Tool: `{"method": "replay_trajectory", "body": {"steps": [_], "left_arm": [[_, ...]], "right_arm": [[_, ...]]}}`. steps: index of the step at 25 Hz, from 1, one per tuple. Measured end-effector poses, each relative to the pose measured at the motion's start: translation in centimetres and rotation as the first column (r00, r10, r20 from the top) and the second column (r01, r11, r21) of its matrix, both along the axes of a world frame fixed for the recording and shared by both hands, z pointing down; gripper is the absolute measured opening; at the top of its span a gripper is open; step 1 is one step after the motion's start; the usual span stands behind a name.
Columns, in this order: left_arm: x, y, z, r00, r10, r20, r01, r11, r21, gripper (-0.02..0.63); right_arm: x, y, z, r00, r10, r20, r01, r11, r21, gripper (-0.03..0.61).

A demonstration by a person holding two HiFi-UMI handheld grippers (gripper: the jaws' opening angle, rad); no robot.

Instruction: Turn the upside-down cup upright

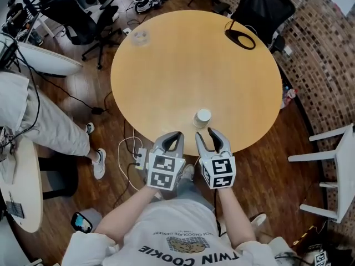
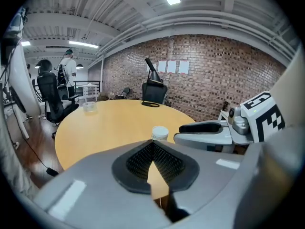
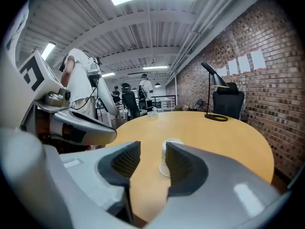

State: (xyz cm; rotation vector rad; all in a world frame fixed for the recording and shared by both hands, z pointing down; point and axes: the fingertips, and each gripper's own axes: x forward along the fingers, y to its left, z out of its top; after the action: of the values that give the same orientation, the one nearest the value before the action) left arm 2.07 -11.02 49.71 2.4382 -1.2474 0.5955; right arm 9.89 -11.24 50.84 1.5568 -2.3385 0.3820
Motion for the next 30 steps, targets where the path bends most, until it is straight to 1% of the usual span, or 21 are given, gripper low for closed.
{"method": "replay_trajectory", "body": {"steps": [5,8,11,15,19,21,24,27,30], "left_arm": [[-2.9,4.6,-0.2,0.998,0.051,-0.026,-0.051,0.999,0.012,0.003],[-4.4,7.9,-0.1,0.995,0.086,-0.054,-0.085,0.996,0.011,0.003],[-5.3,11.2,-0.2,0.990,0.123,-0.075,-0.123,0.992,0.004,0.003],[-6.0,14.9,-0.2,0.985,0.146,-0.092,-0.147,0.989,0.000,0.003],[-6.1,17.8,-0.4,0.982,0.166,-0.088,-0.165,0.986,0.017,0.003],[-5.7,18.9,-0.7,0.981,0.174,-0.086,-0.173,0.985,0.023,0.003],[-4.8,20.3,-1.6,0.982,0.170,-0.084,-0.168,0.985,0.037,0.003],[-3.6,21.8,-2.2,0.984,0.155,-0.084,-0.151,0.987,0.050,0.003],[-2.5,23.9,-2.5,0.987,0.137,-0.086,-0.133,0.990,0.050,0.003]], "right_arm": [[-4.0,4.2,-1.2,1.000,0.014,0.014,-0.014,1.000,0.010,0.150],[-5.8,7.4,-1.7,0.998,0.054,0.013,-0.054,0.998,0.014,0.133],[-7.3,11.3,-2.1,0.995,0.102,0.015,-0.102,0.995,-0.004,0.113],[-8.9,15.5,-2.1,0.991,0.133,0.012,-0.132,0.991,-0.016,0.070],[-9.5,18.7,-2.2,0.985,0.169,0.044,-0.168,0.985,-0.029,0.007],[-9.5,19.8,-2.6,0.982,0.175,0.064,-0.174,0.984,-0.030,0.003],[-9.1,21.1,-3.7,0.985,0.159,0.069,-0.158,0.987,-0.018,0.003],[-7.9,22.8,-4.5,0.986,0.148,0.075,-0.148,0.989,-0.005,0.003],[-6.6,25.2,-4.6,0.984,0.150,0.092,-0.149,0.989,-0.014,0.003]]}}
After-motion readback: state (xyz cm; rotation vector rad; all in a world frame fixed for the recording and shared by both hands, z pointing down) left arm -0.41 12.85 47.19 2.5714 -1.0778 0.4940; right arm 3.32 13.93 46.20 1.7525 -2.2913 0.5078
